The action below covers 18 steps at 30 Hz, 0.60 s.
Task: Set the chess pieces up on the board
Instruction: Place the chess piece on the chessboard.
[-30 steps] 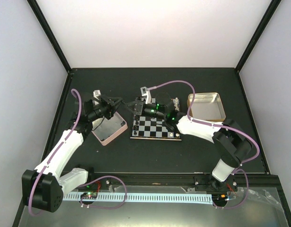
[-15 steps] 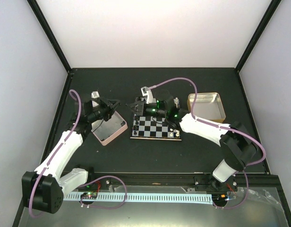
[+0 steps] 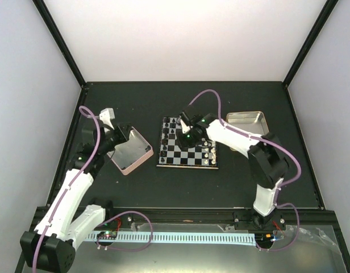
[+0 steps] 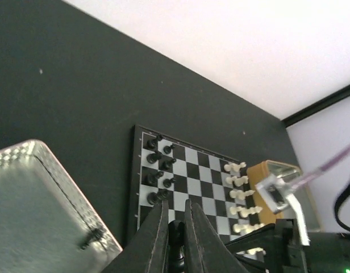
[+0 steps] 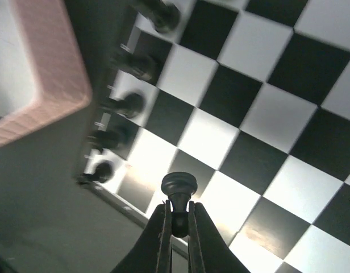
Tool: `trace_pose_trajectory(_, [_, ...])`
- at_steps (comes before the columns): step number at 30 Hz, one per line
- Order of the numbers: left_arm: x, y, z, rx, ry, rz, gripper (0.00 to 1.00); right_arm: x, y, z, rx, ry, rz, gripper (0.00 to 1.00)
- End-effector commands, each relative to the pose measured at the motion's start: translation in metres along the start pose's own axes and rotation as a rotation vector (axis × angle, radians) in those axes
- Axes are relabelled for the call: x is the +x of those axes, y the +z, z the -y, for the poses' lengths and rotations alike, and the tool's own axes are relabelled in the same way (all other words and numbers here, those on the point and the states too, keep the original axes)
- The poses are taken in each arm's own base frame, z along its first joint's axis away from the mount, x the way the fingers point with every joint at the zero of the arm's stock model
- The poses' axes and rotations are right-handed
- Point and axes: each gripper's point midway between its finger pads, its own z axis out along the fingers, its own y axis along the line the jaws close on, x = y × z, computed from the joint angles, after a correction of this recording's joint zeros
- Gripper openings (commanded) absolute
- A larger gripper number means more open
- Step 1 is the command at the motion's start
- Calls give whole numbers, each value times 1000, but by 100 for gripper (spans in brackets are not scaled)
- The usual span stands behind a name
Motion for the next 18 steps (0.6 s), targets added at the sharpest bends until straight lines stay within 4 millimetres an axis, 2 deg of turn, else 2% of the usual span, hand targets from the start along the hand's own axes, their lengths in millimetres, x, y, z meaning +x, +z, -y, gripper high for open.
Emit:
trace_pose_trajectory(1, [-26, -18, 18, -7, 302, 65, 2, 36, 11, 38, 185, -85, -234, 2])
trace_pose_trajectory(6, [-32, -26, 19, -32, 373, 77, 2, 41, 16, 52, 261, -113, -314, 8])
trace_pose_trajectory(11, [-31, -27, 23, 1, 378, 101, 1, 43, 21, 56, 284, -113, -349, 16])
trace_pose_trajectory(14, [-32, -28, 23, -5, 386, 106, 2, 38, 25, 53, 270, -109, -341, 21])
trace_pose_trajectory(18, [-32, -28, 22, -9, 387, 105, 1, 31, 28, 46, 243, -99, -319, 21])
